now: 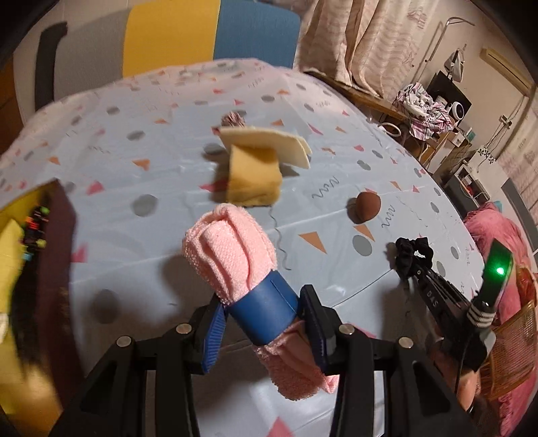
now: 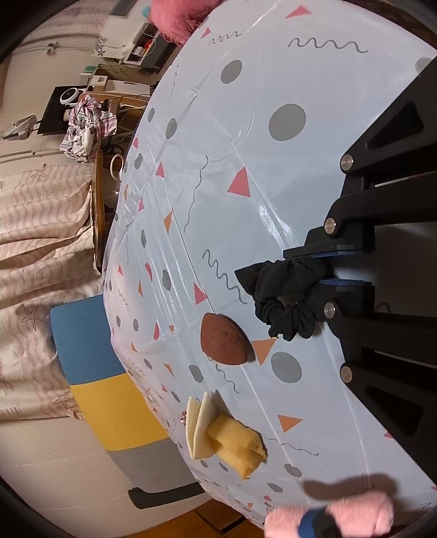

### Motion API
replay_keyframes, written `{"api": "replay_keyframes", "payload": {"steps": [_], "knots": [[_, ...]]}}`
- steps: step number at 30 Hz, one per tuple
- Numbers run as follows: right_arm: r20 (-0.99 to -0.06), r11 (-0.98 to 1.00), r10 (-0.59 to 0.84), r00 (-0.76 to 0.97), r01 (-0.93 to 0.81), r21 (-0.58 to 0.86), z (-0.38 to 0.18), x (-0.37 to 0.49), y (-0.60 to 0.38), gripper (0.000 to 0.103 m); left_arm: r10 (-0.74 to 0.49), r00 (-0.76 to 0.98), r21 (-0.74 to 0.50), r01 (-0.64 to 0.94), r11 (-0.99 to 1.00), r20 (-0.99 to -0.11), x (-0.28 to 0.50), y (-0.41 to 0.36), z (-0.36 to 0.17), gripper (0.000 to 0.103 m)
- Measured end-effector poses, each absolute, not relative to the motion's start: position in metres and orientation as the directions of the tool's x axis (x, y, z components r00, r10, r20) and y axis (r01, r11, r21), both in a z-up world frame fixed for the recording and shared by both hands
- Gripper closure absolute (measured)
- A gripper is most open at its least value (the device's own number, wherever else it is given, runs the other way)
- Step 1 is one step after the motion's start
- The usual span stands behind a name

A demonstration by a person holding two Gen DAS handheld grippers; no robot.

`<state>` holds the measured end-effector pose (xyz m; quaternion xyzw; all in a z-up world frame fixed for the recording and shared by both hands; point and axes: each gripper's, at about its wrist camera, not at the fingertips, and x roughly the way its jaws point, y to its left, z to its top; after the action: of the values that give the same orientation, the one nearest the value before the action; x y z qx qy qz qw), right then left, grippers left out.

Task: Organize rigid objects
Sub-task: 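Grasp the pink towel roll with the left tool while the right tool holds the scrunchie, then carry the pink towel and black scrunchie into the gold tray and release both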

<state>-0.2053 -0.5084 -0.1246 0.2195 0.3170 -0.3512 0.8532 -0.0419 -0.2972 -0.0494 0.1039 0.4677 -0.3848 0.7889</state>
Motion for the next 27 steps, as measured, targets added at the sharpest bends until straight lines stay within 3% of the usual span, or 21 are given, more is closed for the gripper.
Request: {"api": "replay_keyframes", "payload": {"steps": [6, 17, 27], "knots": [[-0.702, 0.672, -0.478, 0.528, 0.734, 0.094, -0.124, -0.199, -0.502, 0.094, -0.495, 0.358, -0.132, 0.692, 0.71, -0.791, -0.04, -0.257, -0.028, 0.06], [-0.649, 0.732, -0.528, 0.547, 0.681, -0.021, -0.108, -0.192, -0.473, 0.094, -0.486, 0.433, -0.133, 0.628, 0.767, -0.759, -0.021, -0.18, -0.01, 0.06], [-0.62, 0.77, -0.424, 0.66, 0.623, 0.137, -0.07, -0.179, -0.43, 0.094, -0.42, 0.47, -0.158, 0.5, 0.851, -0.776, 0.012, -0.092, -0.026, 0.06]]}}
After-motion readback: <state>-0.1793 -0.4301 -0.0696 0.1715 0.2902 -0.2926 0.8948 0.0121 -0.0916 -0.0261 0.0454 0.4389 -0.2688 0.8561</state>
